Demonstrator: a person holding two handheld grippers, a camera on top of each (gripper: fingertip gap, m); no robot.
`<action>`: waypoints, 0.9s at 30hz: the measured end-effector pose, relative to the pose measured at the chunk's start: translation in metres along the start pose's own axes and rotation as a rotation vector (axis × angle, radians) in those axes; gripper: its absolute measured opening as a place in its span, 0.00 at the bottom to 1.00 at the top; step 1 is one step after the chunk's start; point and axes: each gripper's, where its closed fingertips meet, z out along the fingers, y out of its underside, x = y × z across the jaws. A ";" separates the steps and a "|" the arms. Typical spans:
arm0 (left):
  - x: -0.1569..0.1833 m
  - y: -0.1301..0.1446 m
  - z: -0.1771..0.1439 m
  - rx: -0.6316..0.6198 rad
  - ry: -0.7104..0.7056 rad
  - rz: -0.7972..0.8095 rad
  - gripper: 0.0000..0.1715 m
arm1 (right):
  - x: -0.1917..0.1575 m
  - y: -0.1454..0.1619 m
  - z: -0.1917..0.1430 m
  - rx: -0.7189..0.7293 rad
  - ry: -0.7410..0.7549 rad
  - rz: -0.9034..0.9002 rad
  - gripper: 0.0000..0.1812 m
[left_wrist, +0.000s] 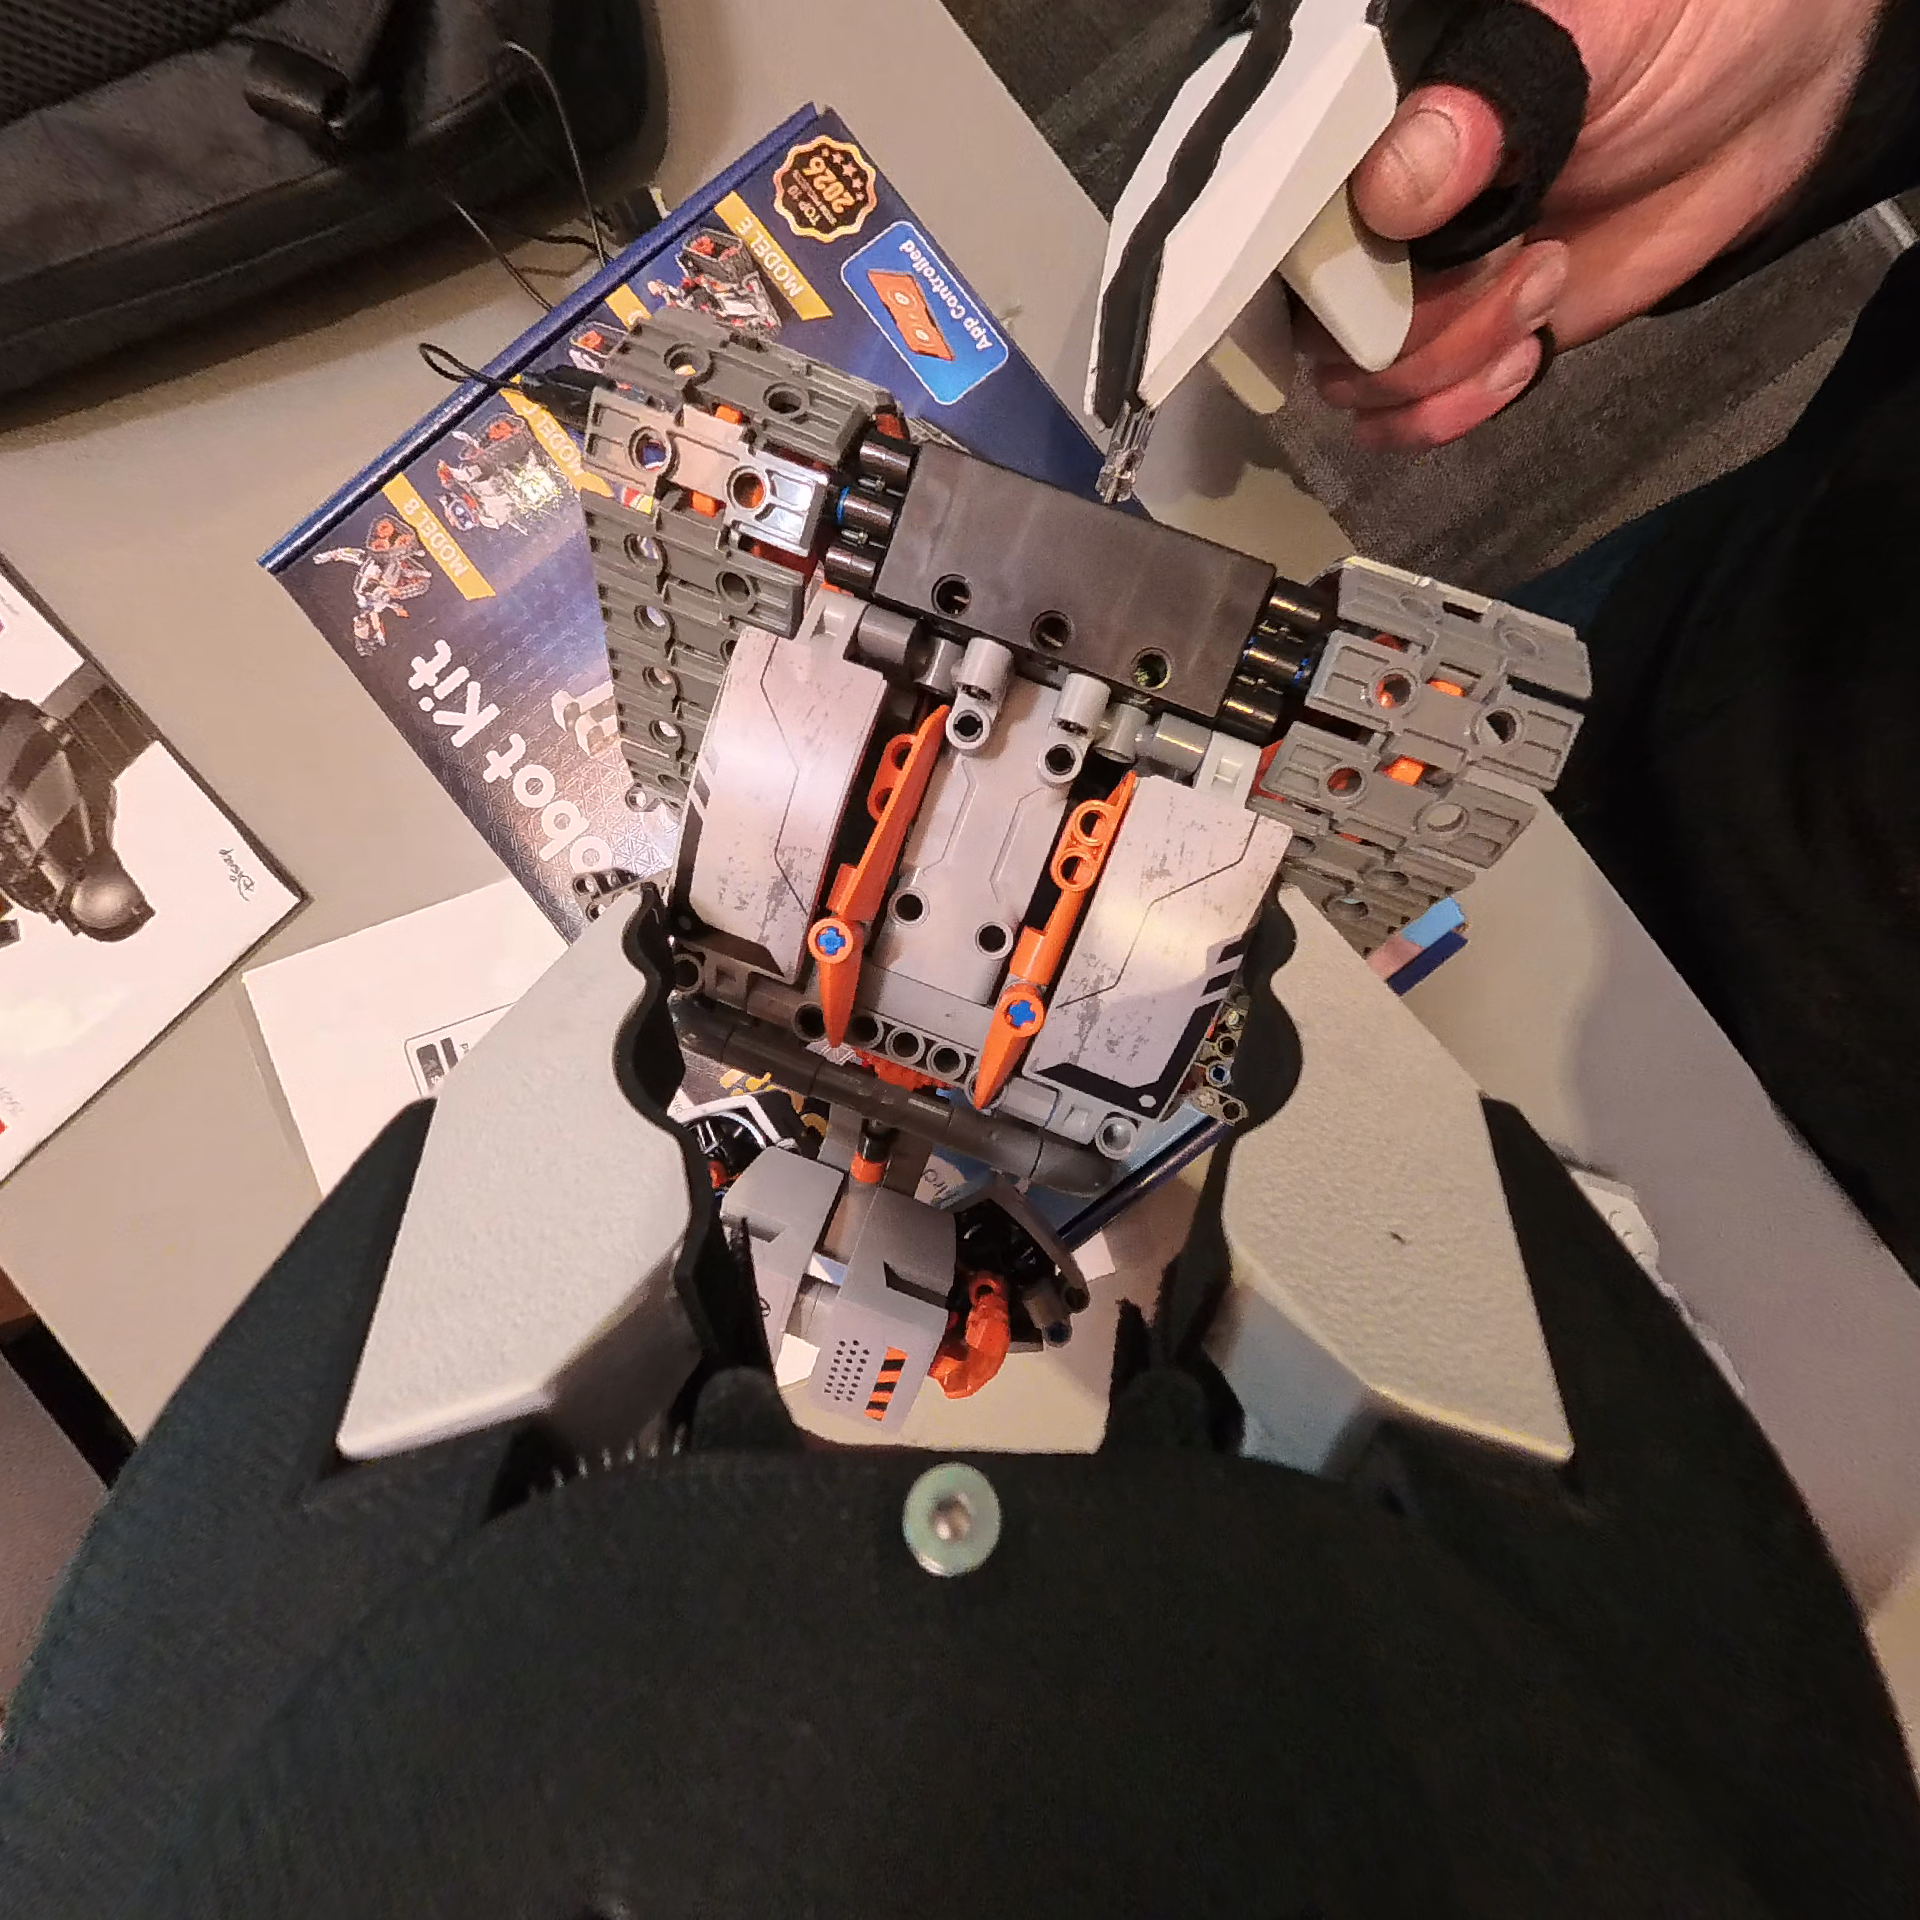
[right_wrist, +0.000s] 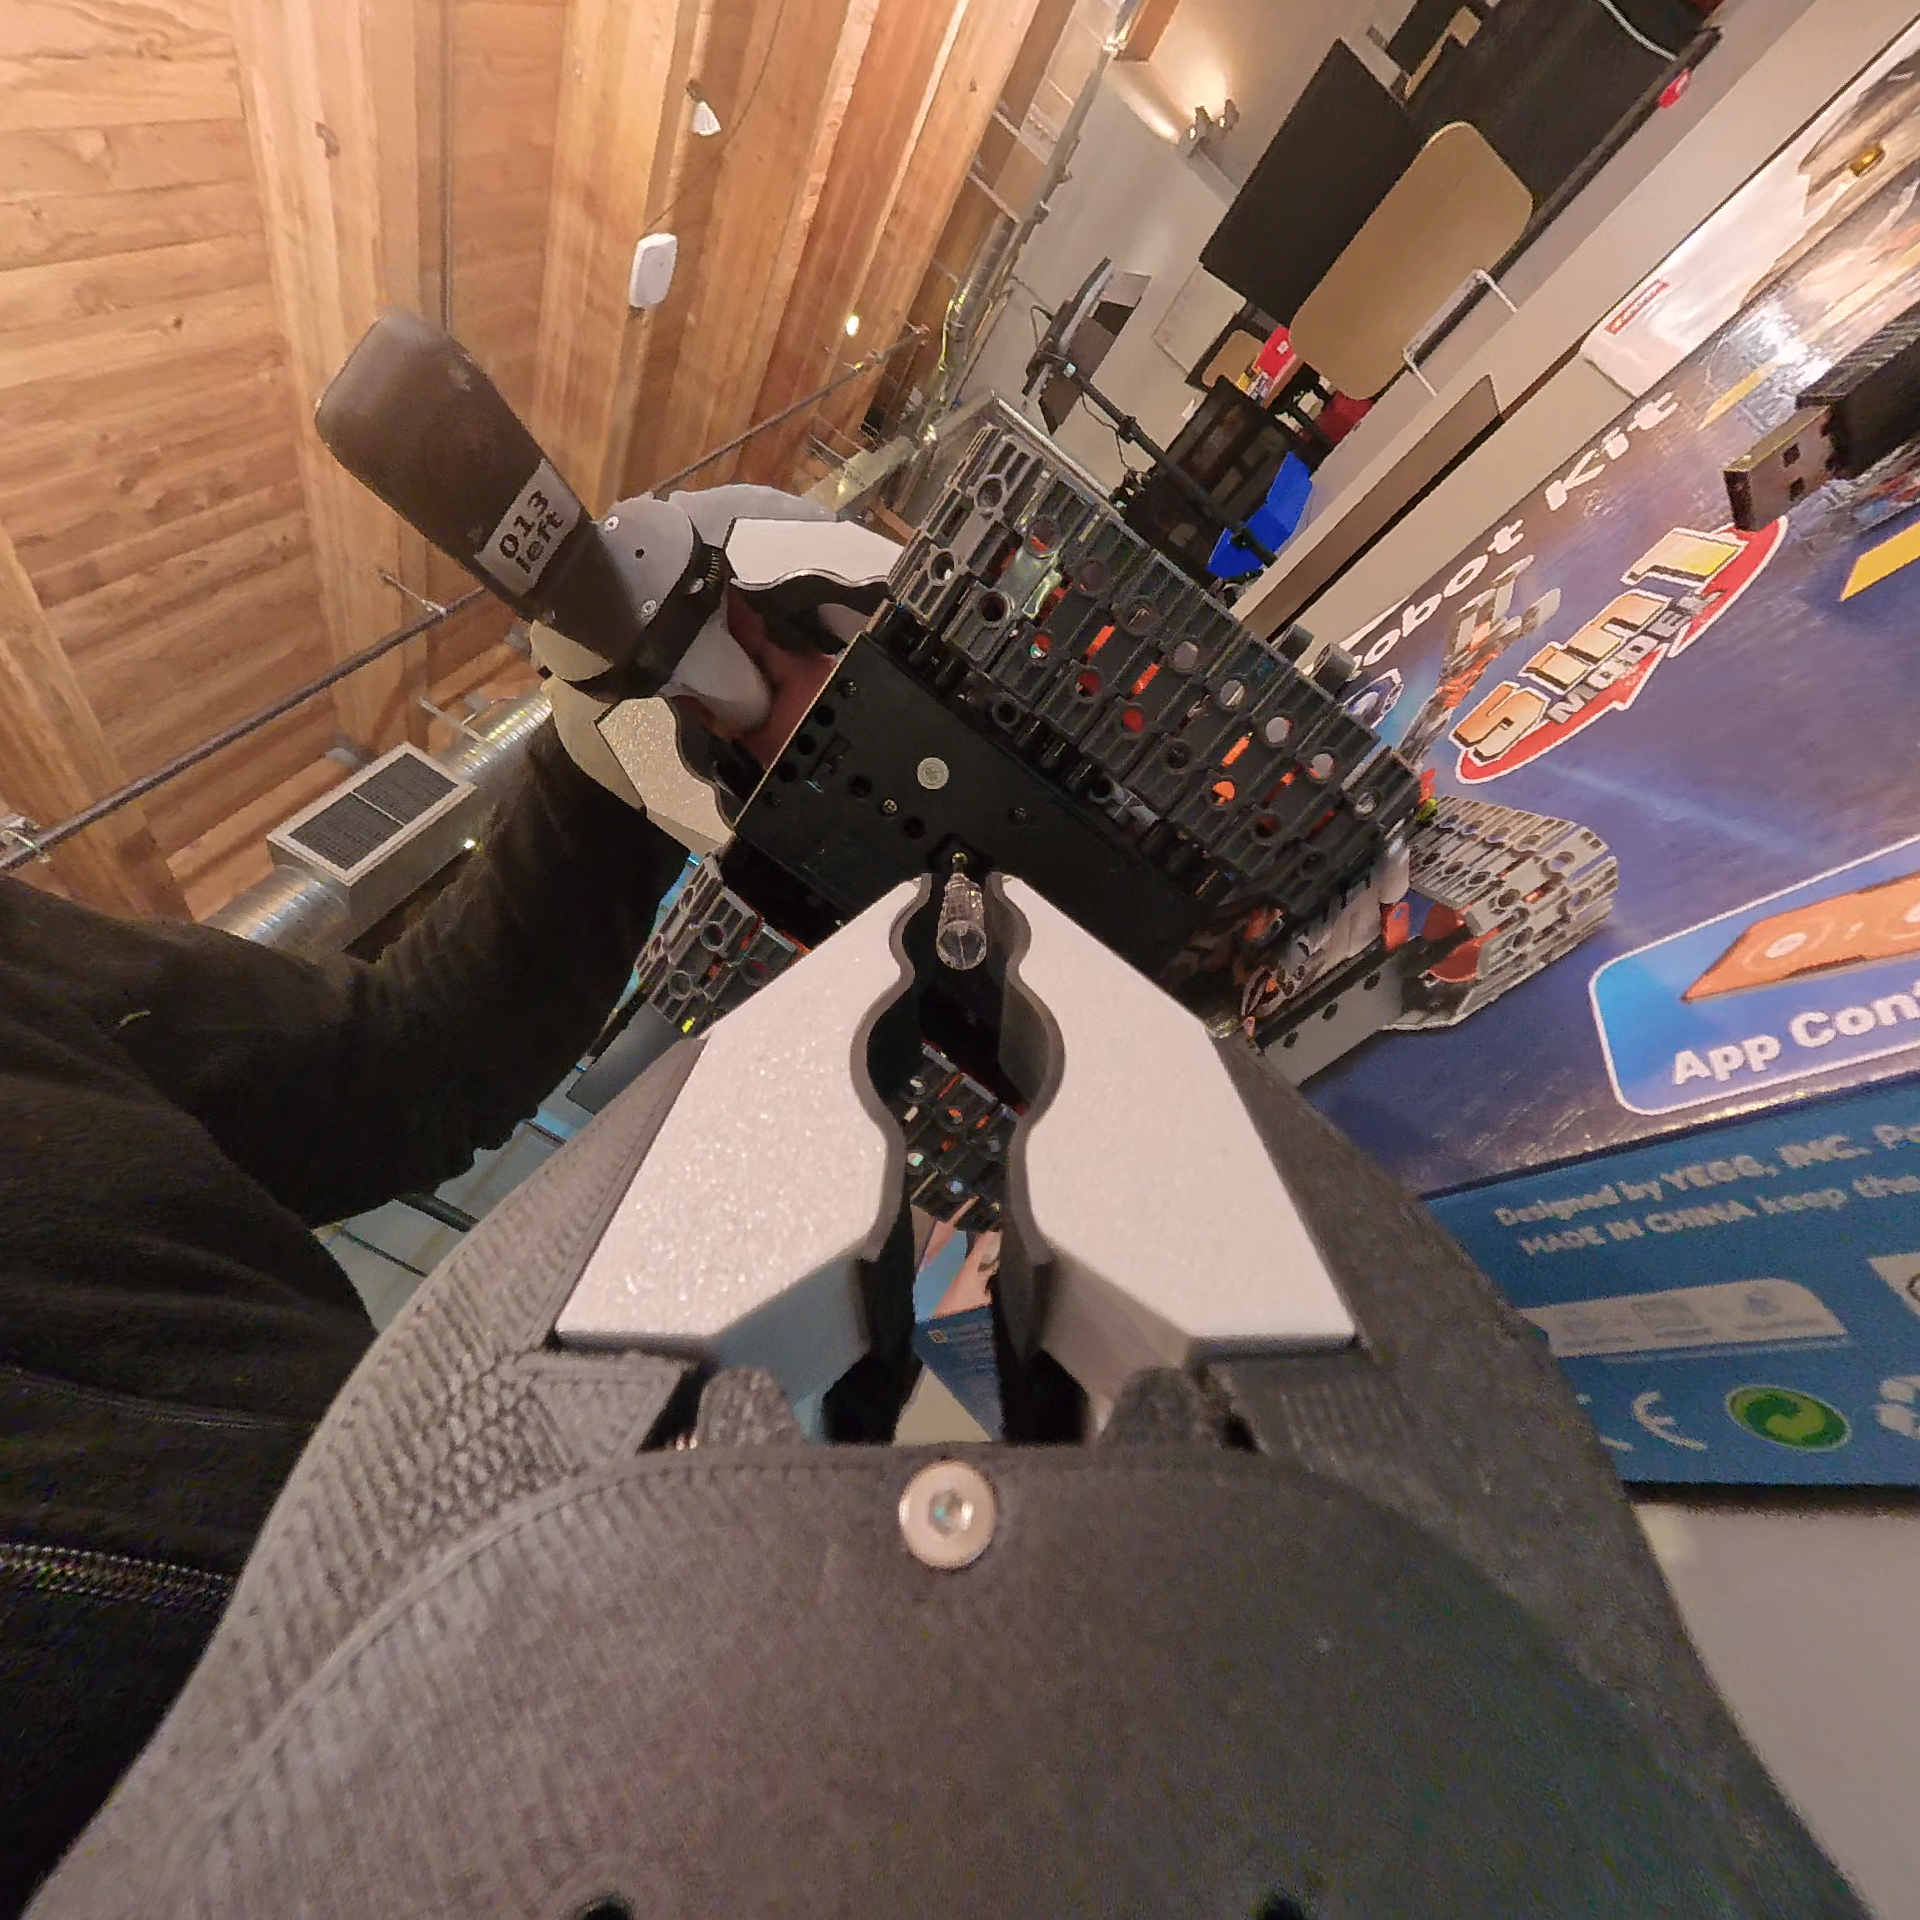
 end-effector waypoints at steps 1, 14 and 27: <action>0.000 0.000 0.000 0.001 -0.003 -0.002 0.62 | -0.001 -0.001 0.000 -0.001 0.004 0.009 0.03; 0.006 -0.003 0.001 -0.013 -0.071 -0.021 0.61 | 0.003 0.000 -0.005 0.030 0.038 0.423 0.03; 0.004 0.005 0.003 -0.051 -0.134 0.003 0.59 | 0.001 -0.002 -0.001 -0.021 0.111 0.367 0.03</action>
